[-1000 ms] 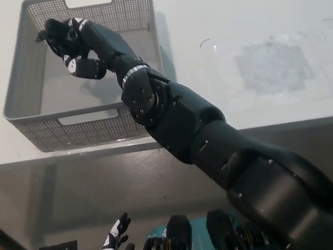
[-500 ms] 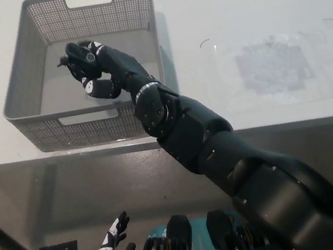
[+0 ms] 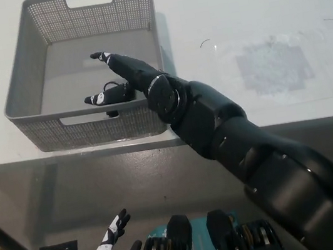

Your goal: Use the right hand to pick up a webcam and put it into a container on the left side

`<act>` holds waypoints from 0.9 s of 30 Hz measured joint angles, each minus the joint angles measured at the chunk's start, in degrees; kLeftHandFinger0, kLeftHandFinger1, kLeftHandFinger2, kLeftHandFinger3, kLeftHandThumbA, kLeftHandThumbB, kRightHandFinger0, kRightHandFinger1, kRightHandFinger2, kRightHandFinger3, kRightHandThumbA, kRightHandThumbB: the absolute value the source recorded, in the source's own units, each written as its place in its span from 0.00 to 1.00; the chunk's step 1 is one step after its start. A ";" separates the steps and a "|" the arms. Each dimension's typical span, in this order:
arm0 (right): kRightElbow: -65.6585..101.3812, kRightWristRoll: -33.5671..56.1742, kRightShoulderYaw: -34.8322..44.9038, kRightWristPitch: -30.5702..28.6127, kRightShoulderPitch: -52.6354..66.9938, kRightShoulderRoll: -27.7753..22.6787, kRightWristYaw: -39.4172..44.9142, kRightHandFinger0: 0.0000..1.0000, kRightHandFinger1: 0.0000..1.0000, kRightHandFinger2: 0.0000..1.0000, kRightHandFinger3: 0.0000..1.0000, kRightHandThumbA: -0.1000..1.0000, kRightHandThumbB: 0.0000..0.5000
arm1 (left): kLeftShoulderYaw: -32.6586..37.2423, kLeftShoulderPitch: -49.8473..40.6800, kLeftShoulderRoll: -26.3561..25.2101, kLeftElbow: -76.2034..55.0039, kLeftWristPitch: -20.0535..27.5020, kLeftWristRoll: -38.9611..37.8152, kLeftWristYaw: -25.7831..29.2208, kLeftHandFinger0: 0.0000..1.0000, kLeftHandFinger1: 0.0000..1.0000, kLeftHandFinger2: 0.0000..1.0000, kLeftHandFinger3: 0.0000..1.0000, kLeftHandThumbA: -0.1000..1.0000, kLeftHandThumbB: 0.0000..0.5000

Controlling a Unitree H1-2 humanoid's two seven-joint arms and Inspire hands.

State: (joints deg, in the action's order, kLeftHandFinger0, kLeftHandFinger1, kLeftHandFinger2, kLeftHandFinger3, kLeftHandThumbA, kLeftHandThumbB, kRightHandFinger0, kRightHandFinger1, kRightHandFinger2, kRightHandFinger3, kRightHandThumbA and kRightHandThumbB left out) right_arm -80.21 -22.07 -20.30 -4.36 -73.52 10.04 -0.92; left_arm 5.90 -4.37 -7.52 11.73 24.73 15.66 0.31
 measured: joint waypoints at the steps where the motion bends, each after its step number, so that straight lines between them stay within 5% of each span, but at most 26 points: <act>1: 0.16 0.00 0.01 0.06 -0.11 -0.15 0.16 1.00 1.00 1.00 1.00 1.00 0.71 | -0.01 0.12 -0.01 -0.08 0.00 0.11 0.00 1.00 0.99 0.97 1.00 0.89 0.13; 4: 0.79 0.10 0.34 0.15 -0.29 -0.51 0.35 1.00 1.00 1.00 1.00 1.00 0.64 | -0.01 0.32 -0.01 -0.16 0.00 0.25 -0.01 1.00 0.98 0.96 1.00 0.87 0.13; 27: 50.18 2.99 8.74 5.77 12.06 -12.29 2.86 1.00 1.00 1.00 1.00 1.00 0.58 | 0.10 1.13 -0.34 0.54 -0.04 1.36 -0.07 1.00 0.95 0.92 1.00 0.84 0.13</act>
State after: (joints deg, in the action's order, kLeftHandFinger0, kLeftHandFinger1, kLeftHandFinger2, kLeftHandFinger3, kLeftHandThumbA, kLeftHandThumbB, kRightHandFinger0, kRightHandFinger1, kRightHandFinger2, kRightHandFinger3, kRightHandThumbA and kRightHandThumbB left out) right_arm -30.02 -19.08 -11.56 1.41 -61.46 -2.25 1.94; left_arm 6.00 -3.24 -7.86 12.27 24.69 17.01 0.24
